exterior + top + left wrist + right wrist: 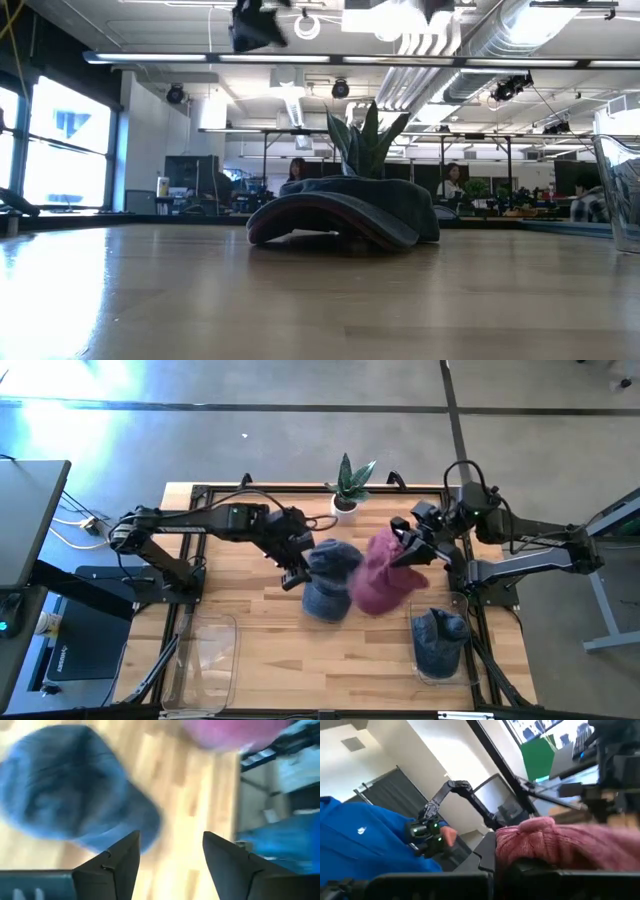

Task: Pick & Place hat
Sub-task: Put the red cap into the left transparent bin

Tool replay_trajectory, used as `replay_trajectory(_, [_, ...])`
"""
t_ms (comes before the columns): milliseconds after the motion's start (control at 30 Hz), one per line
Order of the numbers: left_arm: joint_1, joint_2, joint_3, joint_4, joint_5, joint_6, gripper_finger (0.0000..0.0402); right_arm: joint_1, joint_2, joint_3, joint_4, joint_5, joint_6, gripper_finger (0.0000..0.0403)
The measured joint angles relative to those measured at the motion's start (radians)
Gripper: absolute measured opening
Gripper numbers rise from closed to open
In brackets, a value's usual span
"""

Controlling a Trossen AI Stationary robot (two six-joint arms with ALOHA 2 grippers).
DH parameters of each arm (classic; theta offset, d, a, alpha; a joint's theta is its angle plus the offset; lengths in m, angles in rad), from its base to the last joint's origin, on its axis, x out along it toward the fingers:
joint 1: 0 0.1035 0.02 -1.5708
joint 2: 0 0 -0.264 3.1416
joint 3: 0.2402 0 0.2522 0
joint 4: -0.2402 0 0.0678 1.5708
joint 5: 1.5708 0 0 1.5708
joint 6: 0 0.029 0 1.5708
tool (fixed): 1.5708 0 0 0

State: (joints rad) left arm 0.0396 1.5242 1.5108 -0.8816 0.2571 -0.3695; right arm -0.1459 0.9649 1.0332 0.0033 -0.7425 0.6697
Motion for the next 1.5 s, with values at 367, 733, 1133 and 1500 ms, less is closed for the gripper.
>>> replay_trajectory(367, [0.066, -0.078, -0.117, 0.229, -0.072, 0.151, 0.0213, 0.019, 0.067, 0.056, -0.090, -0.077, 0.157, 0.0001])
replay_trajectory(733, [0.140, -0.163, -0.257, 0.759, 0.245, 0.103, 0.0214, 0.081, 0.434, 0.587, -0.793, -0.107, -0.154, 0.0000])
replay_trajectory(1133, [0.091, -0.092, -0.248, 0.969, 0.311, 0.160, 0.0214, 0.137, 0.735, 1.060, -1.155, 0.039, -0.417, 0.0000])
replay_trajectory(1500, [0.077, -0.071, -0.248, 1.068, 0.358, 0.163, 0.0281, 0.165, 0.770, 1.080, -1.219, 0.034, -0.358, 0.0001])
